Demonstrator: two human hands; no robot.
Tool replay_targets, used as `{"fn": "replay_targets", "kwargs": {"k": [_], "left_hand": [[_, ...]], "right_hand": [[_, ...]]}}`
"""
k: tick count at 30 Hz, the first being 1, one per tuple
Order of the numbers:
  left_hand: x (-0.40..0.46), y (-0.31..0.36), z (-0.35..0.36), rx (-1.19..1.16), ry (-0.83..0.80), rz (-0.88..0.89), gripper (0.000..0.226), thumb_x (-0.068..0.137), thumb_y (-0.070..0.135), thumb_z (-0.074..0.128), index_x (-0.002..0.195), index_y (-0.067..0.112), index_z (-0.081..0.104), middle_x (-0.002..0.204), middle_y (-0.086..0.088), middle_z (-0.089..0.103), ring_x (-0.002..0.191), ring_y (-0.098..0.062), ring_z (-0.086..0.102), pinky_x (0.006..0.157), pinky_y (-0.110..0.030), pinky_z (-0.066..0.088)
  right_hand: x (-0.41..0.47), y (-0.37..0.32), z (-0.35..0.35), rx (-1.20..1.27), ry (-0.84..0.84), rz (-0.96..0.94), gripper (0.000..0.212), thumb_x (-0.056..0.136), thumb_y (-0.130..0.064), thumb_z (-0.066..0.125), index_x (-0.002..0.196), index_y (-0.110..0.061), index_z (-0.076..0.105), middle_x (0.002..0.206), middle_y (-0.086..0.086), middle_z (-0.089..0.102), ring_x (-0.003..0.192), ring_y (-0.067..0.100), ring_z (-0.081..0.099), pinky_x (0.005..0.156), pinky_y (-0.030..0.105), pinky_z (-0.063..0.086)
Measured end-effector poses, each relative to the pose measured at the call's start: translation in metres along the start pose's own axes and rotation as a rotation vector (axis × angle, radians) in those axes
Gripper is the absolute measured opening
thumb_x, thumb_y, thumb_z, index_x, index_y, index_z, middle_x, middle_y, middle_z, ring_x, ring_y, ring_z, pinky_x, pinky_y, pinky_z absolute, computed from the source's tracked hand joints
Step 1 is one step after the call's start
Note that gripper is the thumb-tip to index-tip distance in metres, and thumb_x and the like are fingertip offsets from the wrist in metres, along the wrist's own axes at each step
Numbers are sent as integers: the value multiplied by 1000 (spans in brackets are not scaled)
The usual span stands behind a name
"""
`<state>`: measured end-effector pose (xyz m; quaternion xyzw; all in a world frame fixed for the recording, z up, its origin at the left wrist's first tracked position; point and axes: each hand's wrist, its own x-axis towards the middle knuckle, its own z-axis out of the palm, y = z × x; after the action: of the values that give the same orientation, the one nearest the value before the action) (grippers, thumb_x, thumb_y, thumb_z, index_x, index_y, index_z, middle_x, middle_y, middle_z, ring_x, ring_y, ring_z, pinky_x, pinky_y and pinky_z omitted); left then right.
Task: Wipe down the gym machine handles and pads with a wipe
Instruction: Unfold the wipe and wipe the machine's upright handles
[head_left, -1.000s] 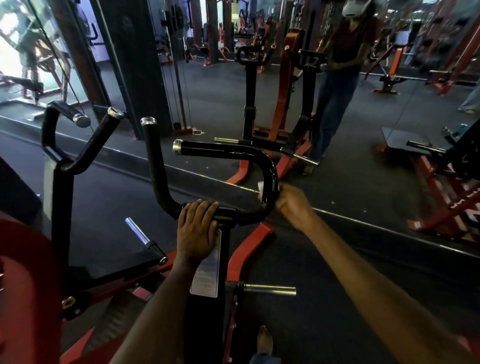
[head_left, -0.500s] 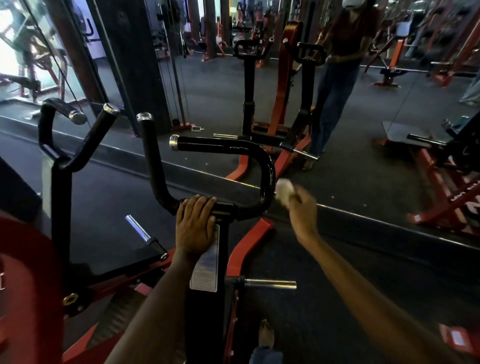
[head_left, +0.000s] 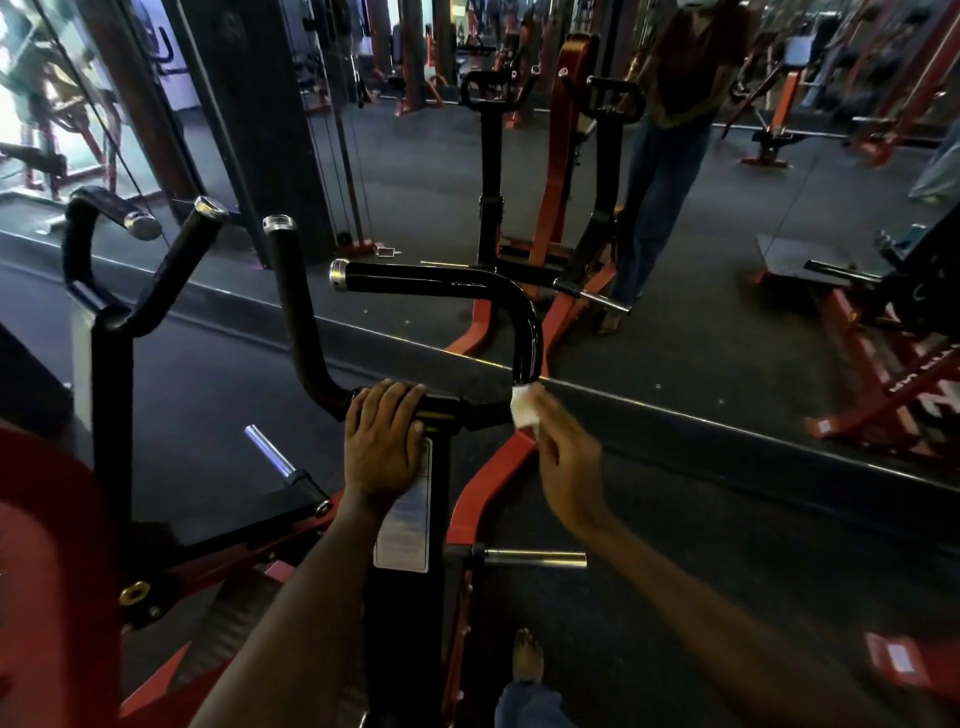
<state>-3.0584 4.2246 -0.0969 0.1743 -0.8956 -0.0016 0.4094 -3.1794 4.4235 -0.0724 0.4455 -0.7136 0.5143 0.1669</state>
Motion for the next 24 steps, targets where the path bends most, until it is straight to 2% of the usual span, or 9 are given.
{"fn": "replay_targets", "kwargs": {"k": [3,6,9,10,13,15,17,21,24], "left_hand": [[1,0,0,10,-12,-2,42,96,28,34,125,10,58,122,-11,59,121,-30,50,110,-44,27],[-1,1,0,12,-20,-7,42,96,28,35,126,11,57,123,-11,59,121,-30,50,110,-46,28],[0,1,0,2,-17,-11,42,96,28,34,126,11,57,124,-11,59,122,-29,49,110,-47,28],[-1,1,0,-1,-15,-12,42,96,28,34,126,12,57,124,-11,59,122,-29,49,110,-47,29],[0,-1,0,-5,-3,-4,41,95,29,35,127,12,56,124,-12,59,122,-30,50,109,-48,30],[0,1,0,6,10,0,41,95,28,35,126,11,57,122,-12,60,120,-29,50,109,-47,30],[1,2,0,14,26,-3,42,95,28,35,124,10,59,121,-12,60,120,-29,50,109,-45,29],[-1,1,0,22,16,5,41,95,27,36,127,11,57,123,-12,59,122,-29,48,110,-45,26],[0,1,0,22,17,4,41,95,28,36,126,11,56,123,-12,60,121,-28,48,109,-45,28]], "right_hand": [[55,-4,-18,-97,52,-93,43,89,6,47,132,2,47,140,7,42,134,18,37,113,29,31],[81,12,-20,-246,-170,-201,43,94,-3,37,136,0,43,146,10,37,140,20,26,117,24,17],[48,32,-13,-381,-349,-296,53,93,1,29,146,-8,26,149,14,31,144,17,16,119,27,10],[33,32,-11,-408,-362,-328,57,91,4,30,146,-9,25,148,14,33,143,18,19,119,28,11],[8,9,-3,-360,-365,-371,51,84,7,39,134,-1,47,138,15,49,134,27,38,118,32,17],[31,-14,-2,-293,-264,-331,43,84,5,44,125,1,56,131,15,56,130,27,42,116,32,18],[62,-22,-4,-413,-190,-330,38,86,0,44,120,0,60,127,14,59,130,28,43,115,36,21],[62,-11,0,-755,-285,-370,37,84,-6,40,108,-1,67,116,14,65,126,32,49,111,48,25],[38,-34,30,-821,-368,-251,18,82,-15,65,91,-1,71,94,18,69,100,32,65,105,45,38]]}}
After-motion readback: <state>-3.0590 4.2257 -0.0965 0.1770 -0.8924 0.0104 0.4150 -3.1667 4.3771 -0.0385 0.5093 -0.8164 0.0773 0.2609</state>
